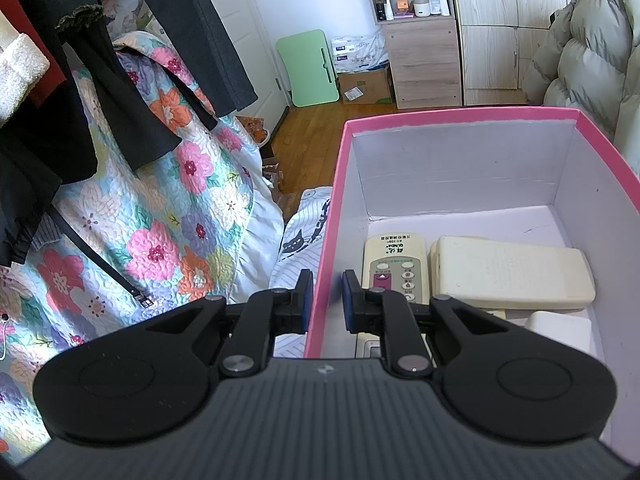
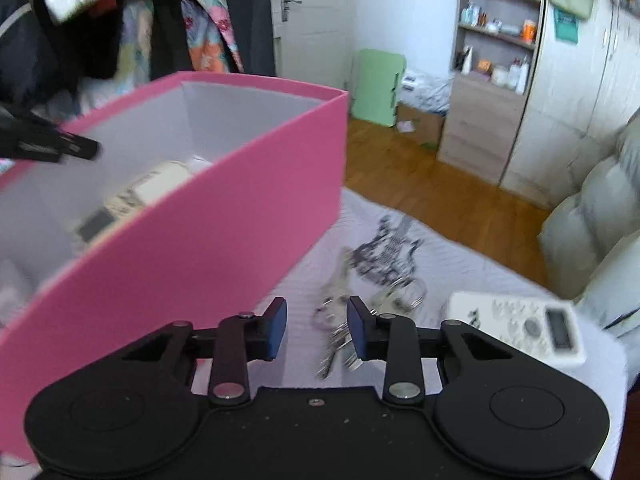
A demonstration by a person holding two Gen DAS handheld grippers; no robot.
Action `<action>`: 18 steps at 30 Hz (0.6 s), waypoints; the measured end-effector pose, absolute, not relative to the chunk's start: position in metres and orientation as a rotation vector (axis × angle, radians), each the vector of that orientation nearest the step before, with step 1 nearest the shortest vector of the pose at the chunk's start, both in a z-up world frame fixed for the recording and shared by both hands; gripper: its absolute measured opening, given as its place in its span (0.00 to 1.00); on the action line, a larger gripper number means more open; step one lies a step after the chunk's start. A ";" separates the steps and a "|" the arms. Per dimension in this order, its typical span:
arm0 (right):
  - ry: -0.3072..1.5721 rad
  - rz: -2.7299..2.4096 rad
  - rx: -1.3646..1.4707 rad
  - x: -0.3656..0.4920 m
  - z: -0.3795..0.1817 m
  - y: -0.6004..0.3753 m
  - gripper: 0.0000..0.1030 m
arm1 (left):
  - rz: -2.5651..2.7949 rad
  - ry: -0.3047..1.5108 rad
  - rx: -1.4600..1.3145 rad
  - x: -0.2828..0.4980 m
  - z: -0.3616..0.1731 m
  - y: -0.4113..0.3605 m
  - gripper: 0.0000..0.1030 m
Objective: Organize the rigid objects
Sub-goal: 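Move the right gripper to the silver keys and grasp them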
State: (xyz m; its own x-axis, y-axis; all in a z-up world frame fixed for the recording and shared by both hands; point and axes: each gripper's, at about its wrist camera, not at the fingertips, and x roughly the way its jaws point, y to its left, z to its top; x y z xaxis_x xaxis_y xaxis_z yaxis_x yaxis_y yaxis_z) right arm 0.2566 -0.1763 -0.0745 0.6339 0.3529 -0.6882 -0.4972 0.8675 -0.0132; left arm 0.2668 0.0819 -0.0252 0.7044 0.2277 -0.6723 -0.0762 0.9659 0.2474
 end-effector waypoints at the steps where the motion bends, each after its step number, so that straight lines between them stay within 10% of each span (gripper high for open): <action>1: 0.731 0.480 -0.219 0.259 -0.077 -0.175 0.37 | 0.170 0.770 0.206 0.267 -0.025 0.082 0.15; 7: 0.744 0.470 -0.185 0.266 -0.086 -0.173 0.28 | 0.168 0.772 0.207 0.269 -0.022 0.084 0.15; 9: 0.695 0.461 -0.138 0.258 -0.079 -0.178 0.01 | 0.164 0.771 0.200 0.268 -0.021 0.084 0.15; 18: 0.707 0.474 -0.131 0.247 -0.068 -0.183 0.09 | 0.165 0.768 0.200 0.267 -0.021 0.084 0.15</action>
State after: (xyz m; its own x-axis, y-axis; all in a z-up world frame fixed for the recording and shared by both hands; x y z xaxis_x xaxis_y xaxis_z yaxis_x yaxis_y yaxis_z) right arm 0.2473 -0.1828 -0.0677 0.6593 0.3739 -0.6523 -0.4608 0.8865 0.0424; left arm 0.2674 0.0842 -0.0207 0.7080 0.2207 -0.6709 -0.0751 0.9680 0.2393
